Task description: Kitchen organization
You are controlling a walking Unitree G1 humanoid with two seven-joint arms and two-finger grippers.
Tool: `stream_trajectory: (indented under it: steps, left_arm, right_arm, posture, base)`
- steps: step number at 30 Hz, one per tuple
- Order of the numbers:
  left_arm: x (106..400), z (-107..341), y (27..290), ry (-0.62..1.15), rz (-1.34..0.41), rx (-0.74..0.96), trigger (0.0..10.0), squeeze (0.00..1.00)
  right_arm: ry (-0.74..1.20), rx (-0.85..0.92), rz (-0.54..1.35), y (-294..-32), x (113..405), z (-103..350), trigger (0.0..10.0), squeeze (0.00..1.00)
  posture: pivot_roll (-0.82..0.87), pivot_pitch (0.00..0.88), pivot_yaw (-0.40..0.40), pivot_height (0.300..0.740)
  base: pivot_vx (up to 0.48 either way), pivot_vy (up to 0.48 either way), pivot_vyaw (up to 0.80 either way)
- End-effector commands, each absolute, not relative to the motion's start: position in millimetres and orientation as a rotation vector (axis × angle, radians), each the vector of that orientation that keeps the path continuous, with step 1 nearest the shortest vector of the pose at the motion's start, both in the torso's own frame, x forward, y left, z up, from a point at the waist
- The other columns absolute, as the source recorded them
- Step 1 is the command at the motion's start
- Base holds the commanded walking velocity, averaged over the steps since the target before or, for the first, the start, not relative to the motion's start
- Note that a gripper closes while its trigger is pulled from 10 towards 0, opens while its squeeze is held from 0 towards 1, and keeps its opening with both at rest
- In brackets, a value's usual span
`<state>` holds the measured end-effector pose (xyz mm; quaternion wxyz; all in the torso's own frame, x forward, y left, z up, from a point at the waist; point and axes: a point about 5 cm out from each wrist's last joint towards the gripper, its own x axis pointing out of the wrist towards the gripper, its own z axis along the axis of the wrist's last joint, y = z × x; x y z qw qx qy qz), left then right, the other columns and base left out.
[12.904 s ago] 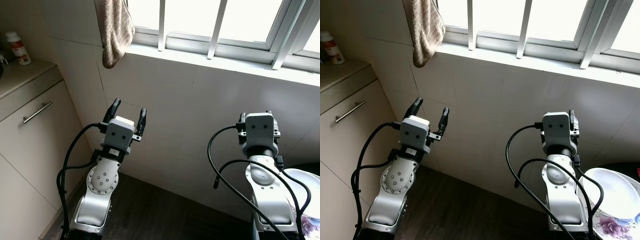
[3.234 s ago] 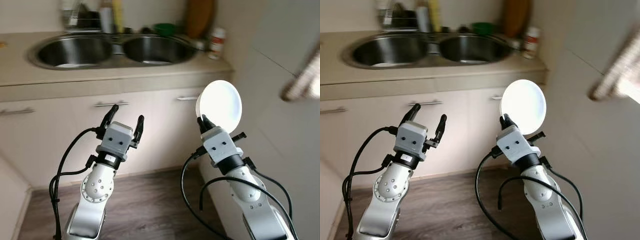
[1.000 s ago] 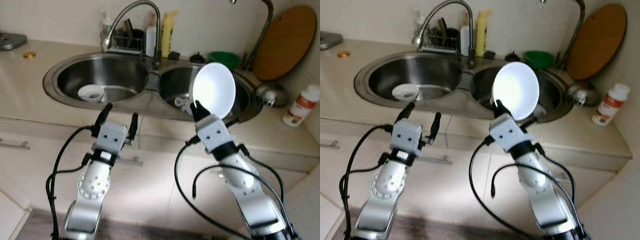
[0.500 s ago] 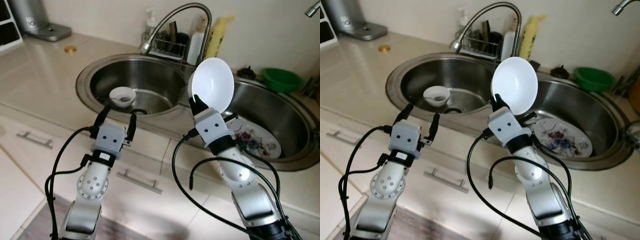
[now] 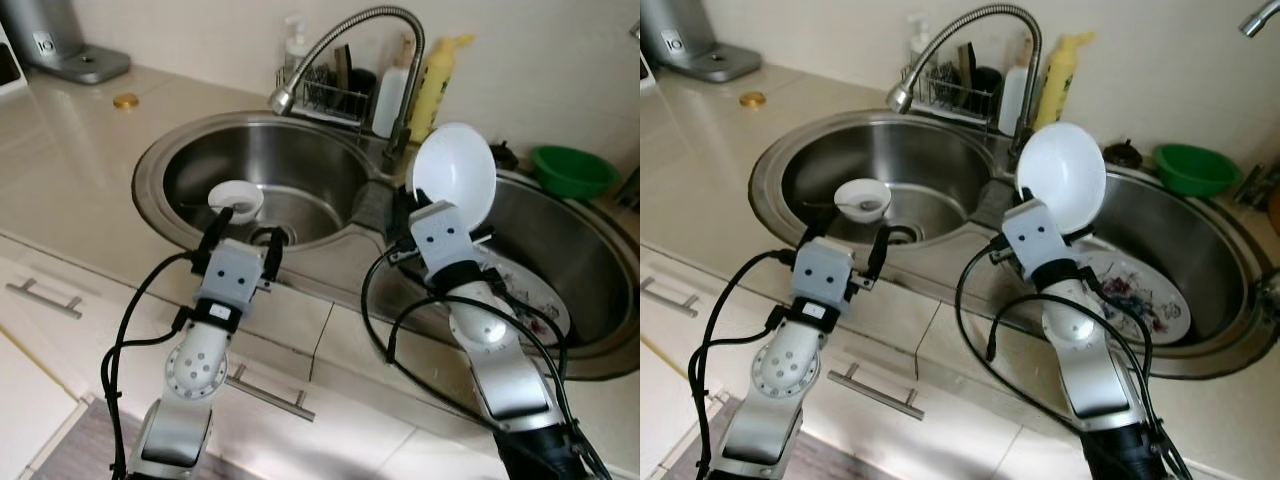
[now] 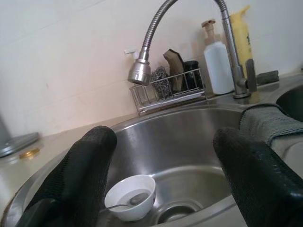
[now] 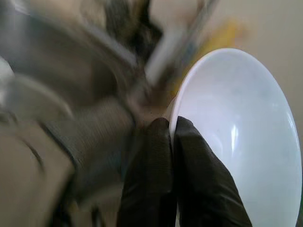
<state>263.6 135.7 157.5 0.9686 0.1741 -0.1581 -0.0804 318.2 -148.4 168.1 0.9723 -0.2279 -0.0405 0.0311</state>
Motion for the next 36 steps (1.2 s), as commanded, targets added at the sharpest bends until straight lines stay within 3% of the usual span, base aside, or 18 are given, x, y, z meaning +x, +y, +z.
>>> stream_trajectory:
  steps: [1, 7, 14, 15, 16, 17, 31, 32, 36]
  left_arm:
    - [263, 160, 132, -0.33, -0.174, 0.349, 10.0, 0.0]
    - [263, 161, 134, -0.333, -0.169, 0.346, 10.0, 0.0]
    - [262, 161, 133, -0.333, -0.173, 0.343, 10.0, 0.0]
    - [262, 161, 133, -0.332, -0.174, 0.344, 10.0, 0.0]
    - [262, 161, 133, -0.331, -0.174, 0.344, 10.0, 0.0]
    - [262, 161, 133, -0.331, -0.175, 0.343, 10.0, 0.0]
    - [262, 160, 134, -0.328, -0.177, 0.343, 10.0, 0.0]
    - [262, 160, 134, -0.328, -0.176, 0.342, 10.0, 0.0]
    - [262, 160, 134, -0.327, -0.177, 0.339, 10.0, 0.0]
  right_arm:
    - [0.018, -0.417, 0.019, -161, 325, 160, 10.0, 0.0]
    - [0.239, -0.334, -0.022, -177, 336, 140, 10.0, 0.0]
    - [0.402, -0.25, 0.062, -171, 333, 120, 10.0, 0.0]
    - [0.42, -0.239, 0.062, -170, 332, 118, 10.0, 0.78]
    - [0.432, -0.233, 0.062, -170, 331, 116, 10.0, 0.78]
    - [0.444, -0.229, 0.06, -171, 331, 115, 10.0, 1.0]
    - [0.427, -0.167, 0.019, -174, 330, 118, 10.0, 1.0]
    - [0.26, -0.134, -0.053, -178, 334, 141, 10.0, 1.0]
    - [0.018, -0.109, -0.066, -174, 330, 174, 10.0, 1.0]
  posture:
    - [0.07, 0.0, -0.078, 0.74]
    - [0.07, 0.0, -0.083, 0.74]
    - [0.07, 0.0, -0.082, 0.74]
    - [0.07, 0.0, -0.082, 0.74]
    - [0.07, 0.0, -0.082, 0.74]
    - [0.07, 0.0, -0.081, 0.74]
    - [0.07, 0.0, -0.078, 0.74]
    - [0.07, 0.0, -0.078, 0.74]
    - [0.07, 0.0, -0.075, 0.74]
  base:
    - [0.0, 0.0, 0.0]
    - [0.0, 0.0, 0.0]
    - [0.0, 0.0, 0.0]
    - [0.0, 0.0, 0.0]
    - [0.0, 0.0, 0.0]
    - [0.0, 0.0, 0.0]
    - [0.0, 0.0, 0.0]
    - [0.0, 0.0, 0.0]
    - [0.0, 0.0, 0.0]
